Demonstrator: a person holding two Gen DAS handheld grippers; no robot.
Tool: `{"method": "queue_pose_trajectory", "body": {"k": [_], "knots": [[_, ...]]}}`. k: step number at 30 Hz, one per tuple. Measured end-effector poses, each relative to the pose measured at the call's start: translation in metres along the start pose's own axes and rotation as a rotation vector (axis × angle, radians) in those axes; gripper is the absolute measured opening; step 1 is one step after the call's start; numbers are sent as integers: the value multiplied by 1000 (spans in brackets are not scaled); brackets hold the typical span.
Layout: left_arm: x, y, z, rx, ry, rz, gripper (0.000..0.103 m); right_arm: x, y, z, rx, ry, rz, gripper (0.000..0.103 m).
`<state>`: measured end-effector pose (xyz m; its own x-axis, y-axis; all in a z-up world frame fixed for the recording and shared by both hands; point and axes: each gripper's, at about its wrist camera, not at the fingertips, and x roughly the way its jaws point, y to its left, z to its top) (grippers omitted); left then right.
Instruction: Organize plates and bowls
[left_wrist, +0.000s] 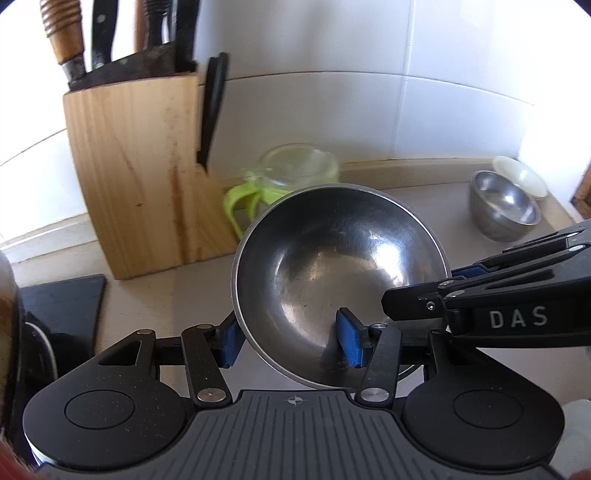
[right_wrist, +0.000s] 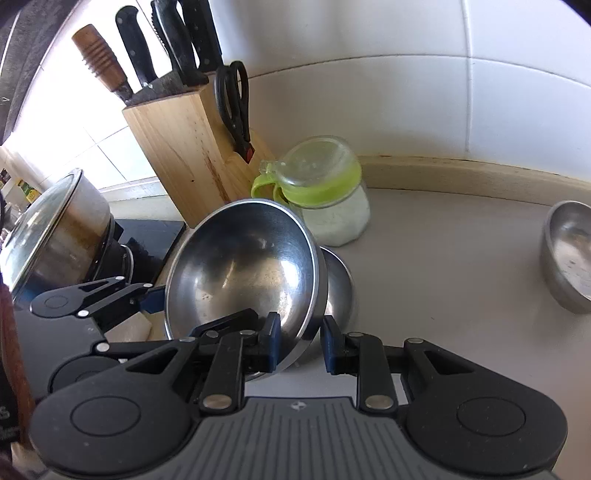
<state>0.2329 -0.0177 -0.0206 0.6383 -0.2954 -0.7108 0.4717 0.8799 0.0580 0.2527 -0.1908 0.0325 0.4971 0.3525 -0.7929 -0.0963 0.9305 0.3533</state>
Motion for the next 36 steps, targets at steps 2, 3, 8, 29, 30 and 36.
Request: {"method": "queue_pose_trajectory", "body": {"k": [2, 3, 8, 29, 30, 36], "knots": [[-6, -10, -3, 14, -6, -28, 61, -15, -4, -8, 3, -3, -11, 28], [-9, -16, -6, 21, -9, -48, 61, -23, -6, -14, 6, -4, -20, 28], [-15, -53, -25, 73, 15, -146, 61, -48, -30, -53, 83, 53, -49, 28], [14, -67, -59, 115, 142, -149, 61, -6, -53, -83, 135, 202, -20, 28], [15, -66, -60, 117, 145, -155, 61, -5, -57, -83, 150, 211, -26, 29], [0, -36, -46, 44, 96, -113, 70, -25, -66, -67, 119, 113, -94, 30]]}}
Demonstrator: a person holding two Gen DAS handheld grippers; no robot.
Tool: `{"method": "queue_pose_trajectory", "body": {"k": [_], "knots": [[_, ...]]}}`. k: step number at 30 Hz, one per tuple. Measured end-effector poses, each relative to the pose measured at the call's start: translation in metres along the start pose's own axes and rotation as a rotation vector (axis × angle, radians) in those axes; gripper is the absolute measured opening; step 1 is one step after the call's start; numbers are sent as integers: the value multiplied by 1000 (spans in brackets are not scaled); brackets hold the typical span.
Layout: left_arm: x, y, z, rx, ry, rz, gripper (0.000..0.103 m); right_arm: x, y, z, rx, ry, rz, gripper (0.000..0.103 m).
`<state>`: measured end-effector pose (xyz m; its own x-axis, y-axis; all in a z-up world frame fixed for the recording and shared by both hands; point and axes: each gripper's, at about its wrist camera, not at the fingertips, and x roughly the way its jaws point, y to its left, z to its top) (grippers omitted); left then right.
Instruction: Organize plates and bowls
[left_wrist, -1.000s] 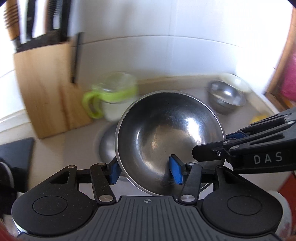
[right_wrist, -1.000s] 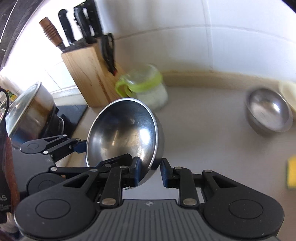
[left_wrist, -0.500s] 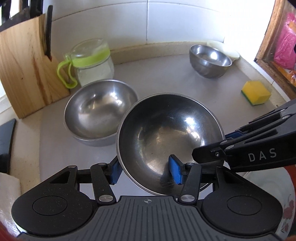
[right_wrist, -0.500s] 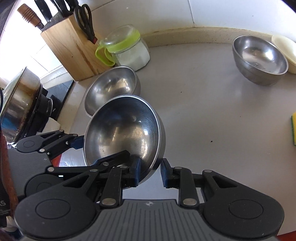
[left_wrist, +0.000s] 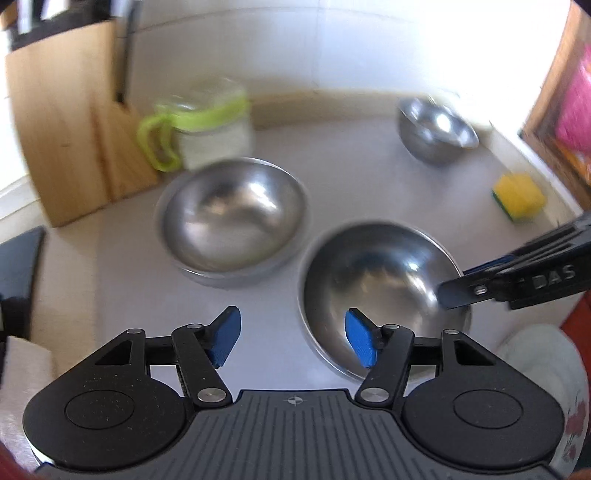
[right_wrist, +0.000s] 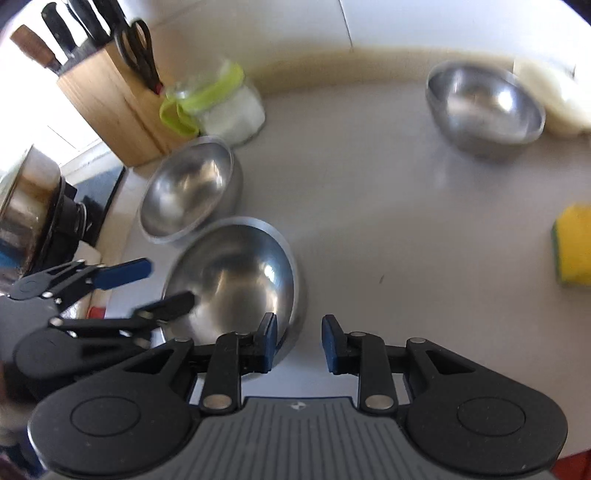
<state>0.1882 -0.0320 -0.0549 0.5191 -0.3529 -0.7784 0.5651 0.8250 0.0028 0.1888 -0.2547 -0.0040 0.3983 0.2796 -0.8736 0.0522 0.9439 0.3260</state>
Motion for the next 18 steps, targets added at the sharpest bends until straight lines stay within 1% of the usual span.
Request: {"method": "queue_pose_trajectory", "body": {"k": [1, 4, 5, 6, 8, 9, 10, 11, 12, 13, 14, 15, 16, 17, 18], "knots": [[-5, 7, 3, -15, -16, 4, 70, 0, 0, 0, 0, 0, 0, 30], [-17, 27, 10, -65, -68, 34, 71, -5, 5, 20, -19, -59, 10, 31], [-18, 34, 15, -87, -83, 49, 73, 3, 14, 37, -41, -103, 44, 34], [-17, 41, 19, -114, -98, 68, 75, 3, 14, 37, -41, -103, 44, 35], [-9, 52, 28, -149, -105, 104, 75, 21, 24, 54, -45, -112, 72, 35], [-1, 58, 32, -165, -94, 122, 74, 42, 33, 69, -53, -99, 95, 35], [6, 62, 36, -178, -83, 130, 72, 52, 37, 75, -61, -90, 93, 35], [13, 65, 40, -188, -70, 133, 67, 62, 41, 79, -72, -83, 88, 35], [19, 66, 42, -188, -64, 131, 64, 62, 41, 79, -72, -83, 88, 35], [27, 67, 44, -183, -55, 129, 58, 71, 44, 83, -84, -72, 86, 35], [35, 69, 44, -185, -36, 131, 47, 89, 43, 85, -76, -35, 84, 33], [47, 71, 44, -193, 0, 123, 42, 89, 43, 85, -76, -35, 84, 29], [56, 74, 42, -201, 37, 106, 36, 100, 41, 84, -60, 5, 124, 22], [60, 76, 40, -215, 41, 61, 34, 101, 42, 83, -53, 10, 133, 20], [60, 75, 39, -219, 44, 50, 34, 101, 42, 82, -55, 8, 127, 20]]}}
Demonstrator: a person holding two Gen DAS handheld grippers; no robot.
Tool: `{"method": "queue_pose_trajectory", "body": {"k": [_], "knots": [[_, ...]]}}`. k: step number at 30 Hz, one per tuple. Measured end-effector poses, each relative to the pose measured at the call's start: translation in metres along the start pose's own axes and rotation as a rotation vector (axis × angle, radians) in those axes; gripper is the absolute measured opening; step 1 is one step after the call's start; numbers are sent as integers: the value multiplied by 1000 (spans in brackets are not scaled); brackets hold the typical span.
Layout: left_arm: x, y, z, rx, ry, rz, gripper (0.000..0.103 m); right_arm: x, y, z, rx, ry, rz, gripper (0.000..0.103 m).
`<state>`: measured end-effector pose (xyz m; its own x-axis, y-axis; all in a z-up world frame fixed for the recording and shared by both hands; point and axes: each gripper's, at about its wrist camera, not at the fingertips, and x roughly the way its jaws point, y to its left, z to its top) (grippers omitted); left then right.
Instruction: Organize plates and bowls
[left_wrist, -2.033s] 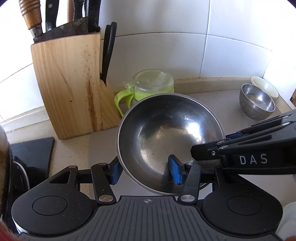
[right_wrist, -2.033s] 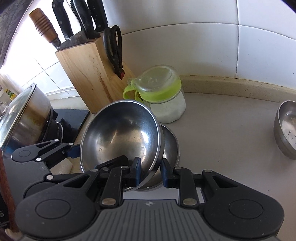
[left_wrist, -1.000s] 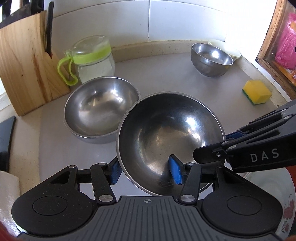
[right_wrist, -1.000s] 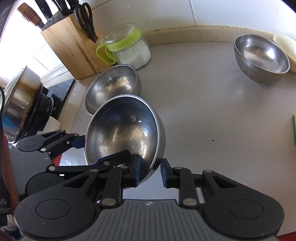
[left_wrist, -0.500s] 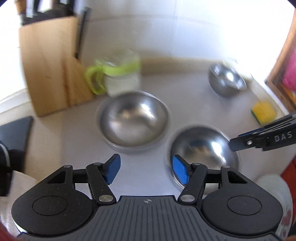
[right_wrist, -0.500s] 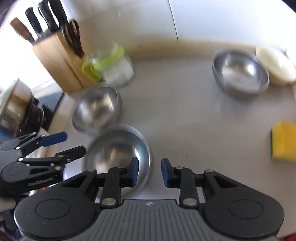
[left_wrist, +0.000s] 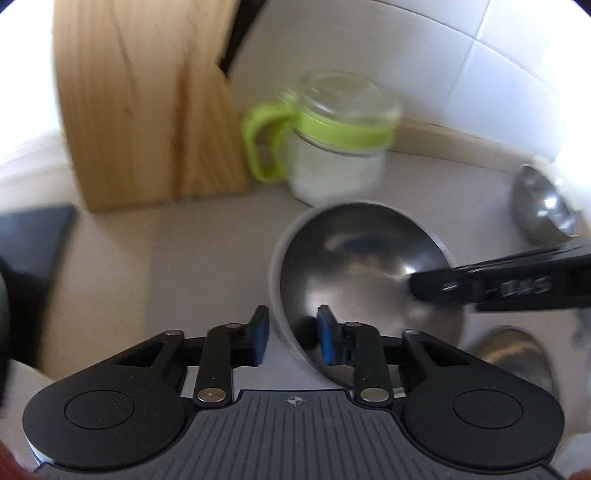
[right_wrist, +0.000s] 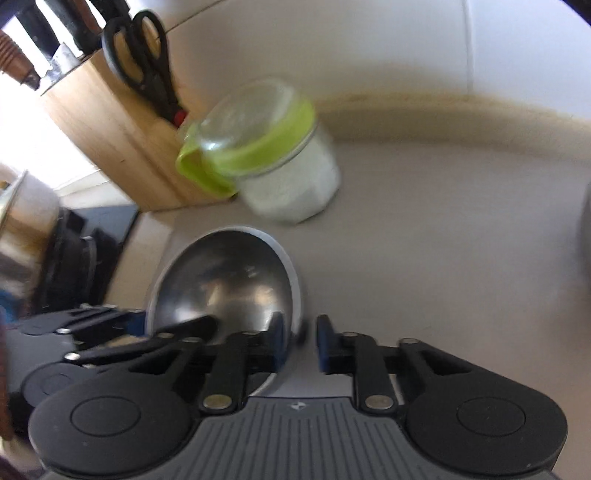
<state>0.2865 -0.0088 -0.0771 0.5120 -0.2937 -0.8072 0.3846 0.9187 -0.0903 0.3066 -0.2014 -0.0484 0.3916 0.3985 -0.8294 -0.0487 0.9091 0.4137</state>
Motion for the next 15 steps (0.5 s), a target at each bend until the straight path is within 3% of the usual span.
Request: {"method": "queue_pose_trajectory", "body": {"k": [6, 15], "knots": [[-16, -8, 4, 29, -42, 14, 33, -15, -2, 1, 24, -31, 23, 18], [-78, -30, 6, 93, -174, -4, 35, -101, 19, -5, -23, -158, 17, 18]]}}
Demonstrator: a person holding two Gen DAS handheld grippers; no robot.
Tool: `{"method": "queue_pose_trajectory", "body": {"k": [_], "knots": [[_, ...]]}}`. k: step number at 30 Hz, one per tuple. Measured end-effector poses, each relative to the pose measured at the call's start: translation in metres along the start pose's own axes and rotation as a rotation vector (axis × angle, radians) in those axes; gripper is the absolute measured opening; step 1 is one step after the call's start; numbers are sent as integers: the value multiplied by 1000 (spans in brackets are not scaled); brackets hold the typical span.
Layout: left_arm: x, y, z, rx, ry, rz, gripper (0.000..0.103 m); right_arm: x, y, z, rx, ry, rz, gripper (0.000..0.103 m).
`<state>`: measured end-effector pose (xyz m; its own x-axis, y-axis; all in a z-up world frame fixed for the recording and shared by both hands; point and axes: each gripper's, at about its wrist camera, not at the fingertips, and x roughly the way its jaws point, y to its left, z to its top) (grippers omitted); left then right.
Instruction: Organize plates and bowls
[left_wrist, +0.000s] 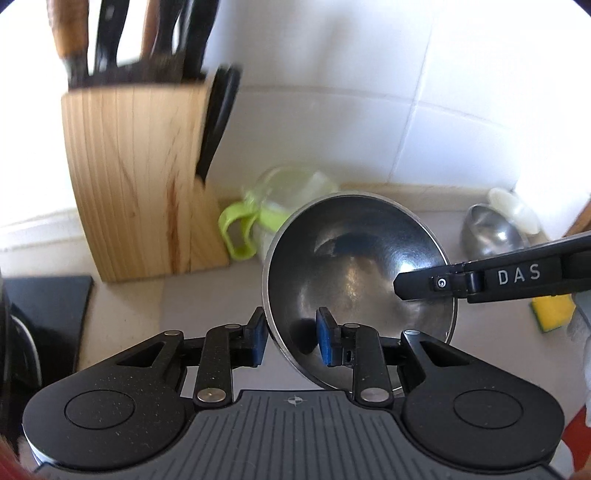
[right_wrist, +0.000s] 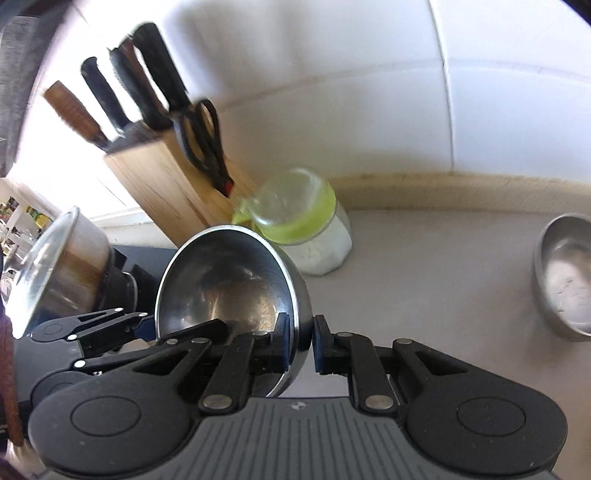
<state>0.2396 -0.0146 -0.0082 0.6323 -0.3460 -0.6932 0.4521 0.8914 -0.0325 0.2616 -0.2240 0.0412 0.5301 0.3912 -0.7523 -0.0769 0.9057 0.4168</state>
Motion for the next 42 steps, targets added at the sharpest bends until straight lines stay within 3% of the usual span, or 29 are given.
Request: {"method": "queue_pose_trajectory", "body": {"k": [8, 16, 20, 26, 42], "knots": [[-27, -35, -20, 75, -16, -56, 39, -36, -1, -40, 39, 31, -42, 18], [-5, -51, -52, 110, 87, -67, 40, -11, -13, -68, 65, 125, -107, 22], [5, -51, -61, 117, 113, -35, 39, -16, -18, -70, 76, 102, -134, 24], [-14, -53, -56, 123, 59, -27, 40, -53, -27, -69, 84, 13, -131, 25], [-29, -109, -34, 253, -8, -4, 46, -99, -70, -66, 164, -88, -137, 25]]}}
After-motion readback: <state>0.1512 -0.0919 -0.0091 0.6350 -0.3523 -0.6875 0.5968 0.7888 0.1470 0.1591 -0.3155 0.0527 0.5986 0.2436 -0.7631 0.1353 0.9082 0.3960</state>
